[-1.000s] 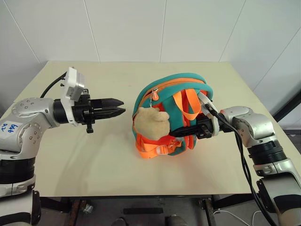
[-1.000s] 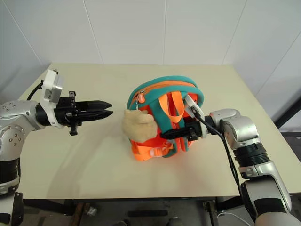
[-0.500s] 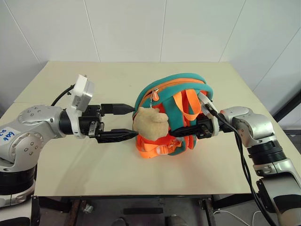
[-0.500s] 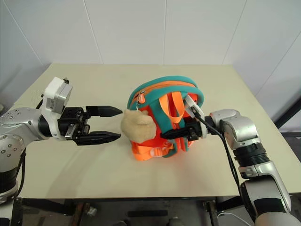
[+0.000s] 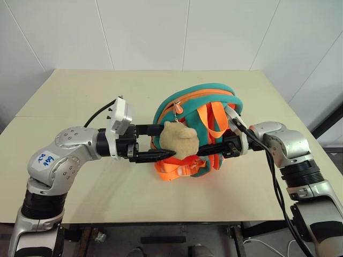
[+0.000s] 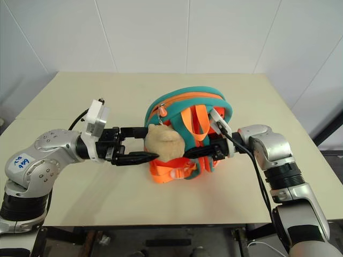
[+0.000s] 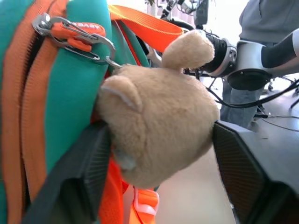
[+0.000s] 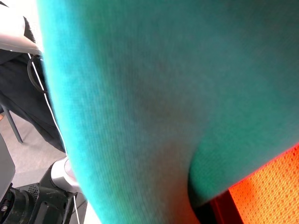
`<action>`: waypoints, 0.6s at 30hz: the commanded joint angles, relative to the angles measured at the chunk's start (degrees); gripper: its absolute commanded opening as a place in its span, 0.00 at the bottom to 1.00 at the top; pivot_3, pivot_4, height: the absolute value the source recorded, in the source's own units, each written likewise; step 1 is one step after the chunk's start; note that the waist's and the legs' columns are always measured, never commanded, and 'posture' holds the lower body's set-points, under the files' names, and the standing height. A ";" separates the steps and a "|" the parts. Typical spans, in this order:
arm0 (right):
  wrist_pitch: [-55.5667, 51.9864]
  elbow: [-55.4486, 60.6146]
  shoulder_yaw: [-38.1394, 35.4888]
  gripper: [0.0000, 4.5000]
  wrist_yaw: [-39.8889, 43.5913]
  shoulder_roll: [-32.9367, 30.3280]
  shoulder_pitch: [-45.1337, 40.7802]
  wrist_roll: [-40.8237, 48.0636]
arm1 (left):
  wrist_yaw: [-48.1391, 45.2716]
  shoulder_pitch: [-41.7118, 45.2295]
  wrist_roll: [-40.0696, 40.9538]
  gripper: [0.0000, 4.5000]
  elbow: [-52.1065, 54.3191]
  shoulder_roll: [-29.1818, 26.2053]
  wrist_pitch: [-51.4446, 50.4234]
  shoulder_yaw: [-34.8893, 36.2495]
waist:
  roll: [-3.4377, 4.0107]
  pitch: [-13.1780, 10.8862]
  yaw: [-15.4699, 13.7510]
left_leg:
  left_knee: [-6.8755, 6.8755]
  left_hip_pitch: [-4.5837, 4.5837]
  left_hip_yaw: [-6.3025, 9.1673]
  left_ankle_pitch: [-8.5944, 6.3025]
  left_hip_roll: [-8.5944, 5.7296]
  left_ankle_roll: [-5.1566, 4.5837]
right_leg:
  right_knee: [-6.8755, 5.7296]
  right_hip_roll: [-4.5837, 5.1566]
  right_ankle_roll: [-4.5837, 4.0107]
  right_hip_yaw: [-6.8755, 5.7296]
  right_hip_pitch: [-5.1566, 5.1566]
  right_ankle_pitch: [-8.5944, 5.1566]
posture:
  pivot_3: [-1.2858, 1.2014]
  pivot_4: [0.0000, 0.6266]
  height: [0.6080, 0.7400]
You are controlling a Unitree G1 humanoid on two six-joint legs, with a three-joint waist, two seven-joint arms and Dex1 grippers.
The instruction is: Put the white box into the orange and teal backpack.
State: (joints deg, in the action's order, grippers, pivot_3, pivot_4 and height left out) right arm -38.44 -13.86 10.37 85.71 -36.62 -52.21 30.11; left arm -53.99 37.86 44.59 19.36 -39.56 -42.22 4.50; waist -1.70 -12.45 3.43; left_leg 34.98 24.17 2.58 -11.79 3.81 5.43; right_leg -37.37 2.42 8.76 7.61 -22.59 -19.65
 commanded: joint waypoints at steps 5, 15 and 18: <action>0.52 1.57 -0.75 0.00 -0.09 0.05 0.13 -0.31 | -1.31 0.32 0.17 0.23 -0.95 -4.77 1.11 5.97 | 0.00 0.00 0.04 | 0.00 -0.01 0.00 0.00 0.00 0.00 | 0.00 0.00 0.00 0.00 0.00 0.00 | 0.52 0.24 1.00; 0.29 2.38 -1.22 0.00 -0.58 -0.13 1.33 -0.04 | -9.28 -3.99 -2.96 0.04 -11.40 -20.26 1.60 12.15 | 0.00 0.00 0.29 | -0.13 -0.01 -0.02 0.00 0.00 0.00 | 0.05 0.00 -0.04 0.00 -0.04 -0.03 | 0.52 0.24 1.00; -0.13 2.98 -1.46 0.00 -1.15 -0.08 1.68 0.17 | -13.69 -9.01 -9.67 0.04 -17.42 -22.50 9.53 9.40 | 0.00 0.00 0.49 | -0.20 -0.01 -0.03 -0.01 0.00 0.00 | 0.07 0.00 -0.06 0.00 -0.07 -0.04 | 0.52 0.24 1.00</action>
State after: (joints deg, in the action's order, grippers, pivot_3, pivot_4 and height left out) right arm -38.50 -12.30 10.37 84.92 -36.17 -51.01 30.22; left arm -65.18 31.09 39.49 5.97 -60.79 -37.64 14.34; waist -1.69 -12.45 3.92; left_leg 34.73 24.14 2.53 -11.80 3.81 5.43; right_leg -37.28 2.43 8.68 7.61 -22.66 -19.69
